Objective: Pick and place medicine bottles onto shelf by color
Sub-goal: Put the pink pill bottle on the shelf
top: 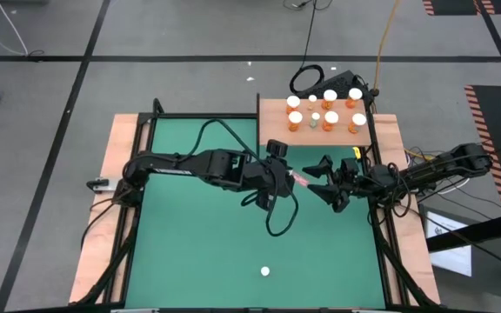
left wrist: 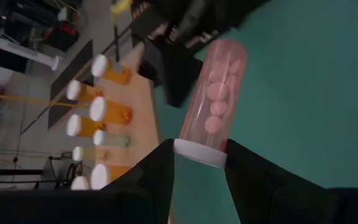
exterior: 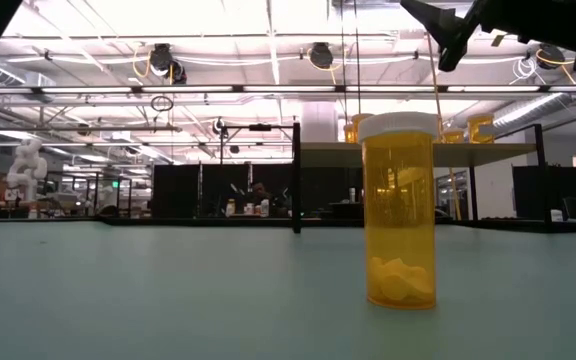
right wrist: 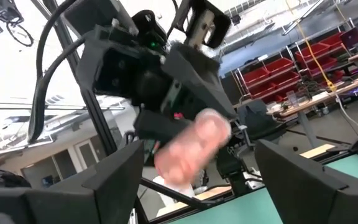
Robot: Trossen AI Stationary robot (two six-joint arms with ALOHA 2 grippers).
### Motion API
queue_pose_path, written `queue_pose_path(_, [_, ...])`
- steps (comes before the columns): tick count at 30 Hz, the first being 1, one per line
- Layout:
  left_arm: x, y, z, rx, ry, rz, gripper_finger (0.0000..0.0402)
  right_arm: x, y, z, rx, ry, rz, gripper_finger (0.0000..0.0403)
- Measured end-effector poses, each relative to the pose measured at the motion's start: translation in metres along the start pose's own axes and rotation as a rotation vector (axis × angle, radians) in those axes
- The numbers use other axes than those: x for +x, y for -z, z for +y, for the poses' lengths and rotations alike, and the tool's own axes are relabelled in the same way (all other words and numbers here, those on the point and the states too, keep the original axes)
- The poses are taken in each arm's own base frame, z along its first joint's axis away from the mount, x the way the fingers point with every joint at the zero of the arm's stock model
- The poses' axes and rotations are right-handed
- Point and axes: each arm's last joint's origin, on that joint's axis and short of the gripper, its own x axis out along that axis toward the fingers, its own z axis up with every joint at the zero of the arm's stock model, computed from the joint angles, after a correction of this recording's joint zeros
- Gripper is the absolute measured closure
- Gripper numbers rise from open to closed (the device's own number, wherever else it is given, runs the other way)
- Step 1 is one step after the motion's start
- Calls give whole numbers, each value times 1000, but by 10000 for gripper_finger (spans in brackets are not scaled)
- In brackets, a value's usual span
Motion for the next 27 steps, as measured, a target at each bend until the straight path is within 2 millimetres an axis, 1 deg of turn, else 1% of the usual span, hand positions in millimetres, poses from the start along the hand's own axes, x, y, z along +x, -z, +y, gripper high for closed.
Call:
queue_pose_path(4, [7,3,-6,12,10,23,268,0,0,0,-8,1,2,125])
queue_pose_path(8, [14,6,-10,23,-17,52,268,0,1,0,-9,3,6,156])
queue_pose_path(11, [15,6,-10,22,-39,62,268,0,2,-1,-11,10,20,179])
queue_pose_path(14, [14,5,-9,18,-47,54,268,0,2,-2,-12,32,19,192])
queue_pose_path(18, [14,4,-8,14,-57,40,268,0,5,-5,-20,96,30,187])
queue_pose_path(24, [14,2,-7,25,-69,21,268,0,5,-5,-26,97,34,154])
queue_pose_path(27, [14,2,-7,25,-69,21,268,0,5,-5,-38,96,31,147])
